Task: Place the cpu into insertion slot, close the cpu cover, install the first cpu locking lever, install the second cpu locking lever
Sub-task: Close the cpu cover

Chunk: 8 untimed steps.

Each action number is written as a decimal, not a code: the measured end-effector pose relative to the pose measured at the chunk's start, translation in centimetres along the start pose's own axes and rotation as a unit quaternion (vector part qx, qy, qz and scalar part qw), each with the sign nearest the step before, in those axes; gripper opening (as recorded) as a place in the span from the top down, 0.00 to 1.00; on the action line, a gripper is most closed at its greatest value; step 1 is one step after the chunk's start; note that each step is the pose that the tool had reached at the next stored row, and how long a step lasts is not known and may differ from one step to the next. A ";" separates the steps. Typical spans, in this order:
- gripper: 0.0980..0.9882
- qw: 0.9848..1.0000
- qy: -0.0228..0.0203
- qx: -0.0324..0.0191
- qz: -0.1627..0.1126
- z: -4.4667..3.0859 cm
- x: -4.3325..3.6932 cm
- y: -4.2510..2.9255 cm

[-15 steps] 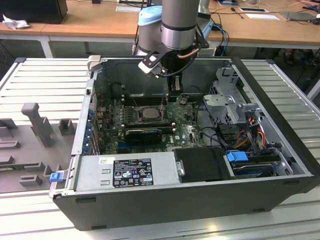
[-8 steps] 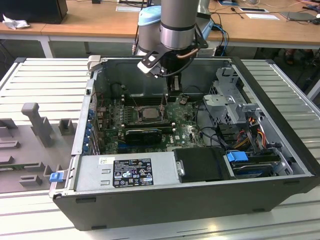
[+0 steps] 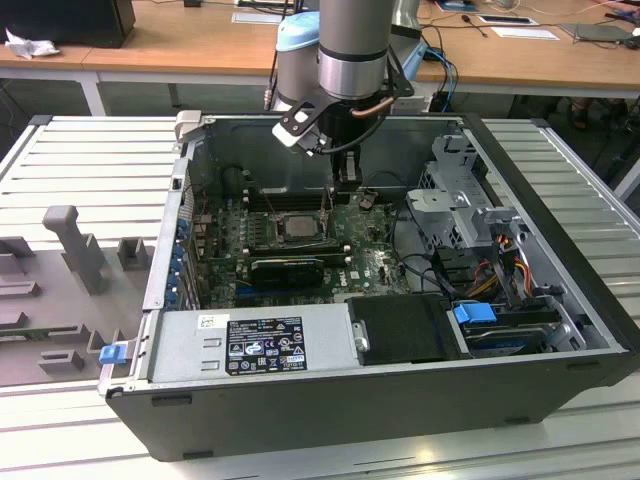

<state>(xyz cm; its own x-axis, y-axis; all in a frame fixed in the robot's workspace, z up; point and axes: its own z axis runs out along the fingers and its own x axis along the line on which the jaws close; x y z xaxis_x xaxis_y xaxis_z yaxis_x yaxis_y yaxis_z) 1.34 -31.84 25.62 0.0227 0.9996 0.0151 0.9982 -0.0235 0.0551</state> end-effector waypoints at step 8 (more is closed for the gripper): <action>0.99 1.000 0.000 0.000 0.000 -0.01 -0.01 -0.23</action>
<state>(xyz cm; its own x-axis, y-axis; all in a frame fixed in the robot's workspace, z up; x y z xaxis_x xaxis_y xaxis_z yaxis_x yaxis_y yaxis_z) 1.11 -31.84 25.62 0.0228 0.9996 0.0152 0.9982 -0.0236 0.0551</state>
